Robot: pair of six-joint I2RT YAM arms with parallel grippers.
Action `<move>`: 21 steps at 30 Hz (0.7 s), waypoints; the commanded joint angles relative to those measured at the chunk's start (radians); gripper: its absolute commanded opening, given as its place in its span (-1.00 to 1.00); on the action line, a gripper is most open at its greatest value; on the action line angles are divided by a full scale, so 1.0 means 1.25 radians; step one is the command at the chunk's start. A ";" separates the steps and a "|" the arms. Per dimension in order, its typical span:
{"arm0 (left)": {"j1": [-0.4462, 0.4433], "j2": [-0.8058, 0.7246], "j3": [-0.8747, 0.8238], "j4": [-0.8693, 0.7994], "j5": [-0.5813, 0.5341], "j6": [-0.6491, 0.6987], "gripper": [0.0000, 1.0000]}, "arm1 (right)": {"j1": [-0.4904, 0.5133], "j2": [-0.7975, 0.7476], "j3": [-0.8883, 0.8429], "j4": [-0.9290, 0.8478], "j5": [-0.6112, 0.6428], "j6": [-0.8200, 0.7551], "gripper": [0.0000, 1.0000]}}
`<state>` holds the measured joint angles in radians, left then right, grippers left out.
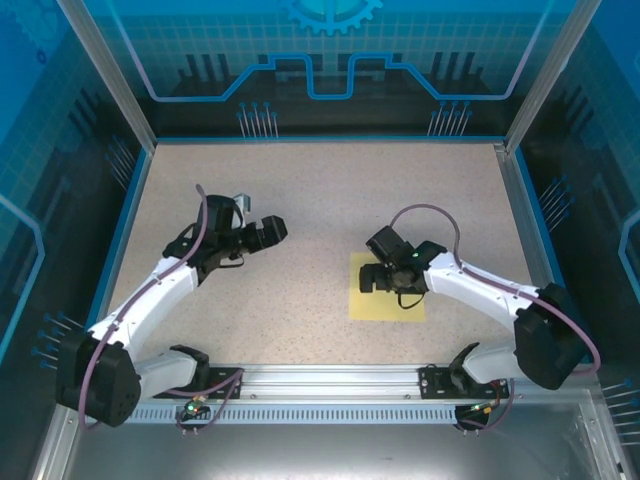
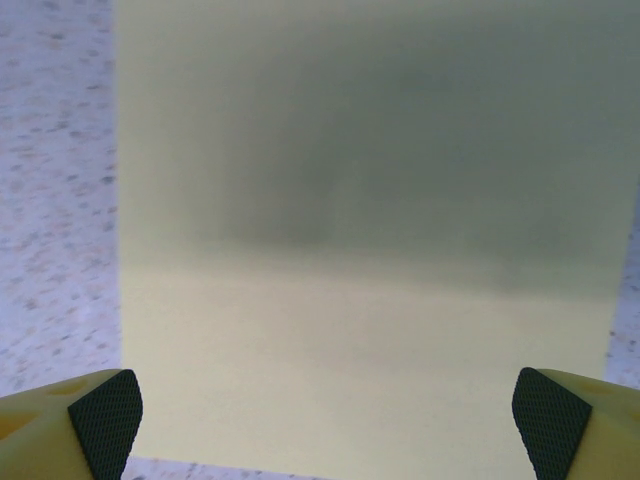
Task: Fold a paper plane with a square sheet of paper (pick it up from the middle)
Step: Move the square sheet of paper to the center of the table, then fold the square sheet of paper in half at the center of the table.
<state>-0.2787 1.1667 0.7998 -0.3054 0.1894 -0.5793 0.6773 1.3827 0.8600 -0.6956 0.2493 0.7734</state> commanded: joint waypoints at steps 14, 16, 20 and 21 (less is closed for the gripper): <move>-0.018 0.036 -0.062 0.009 -0.001 -0.068 0.97 | -0.041 0.274 0.155 -0.054 -0.031 0.007 0.73; -0.018 0.043 -0.062 0.007 -0.003 -0.065 0.97 | -0.041 0.283 0.154 -0.062 -0.032 0.005 0.72; -0.018 0.055 -0.061 0.008 -0.006 -0.064 0.97 | -0.045 0.285 0.142 -0.059 -0.036 0.006 0.72; -0.018 0.058 -0.060 0.008 -0.006 -0.064 0.97 | -0.047 0.286 0.138 -0.054 -0.041 0.007 0.72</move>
<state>-0.2928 1.2285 0.7338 -0.3016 0.1886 -0.6537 0.6338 1.7283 1.0328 -0.7410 0.2230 0.7887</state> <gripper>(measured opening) 0.985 0.862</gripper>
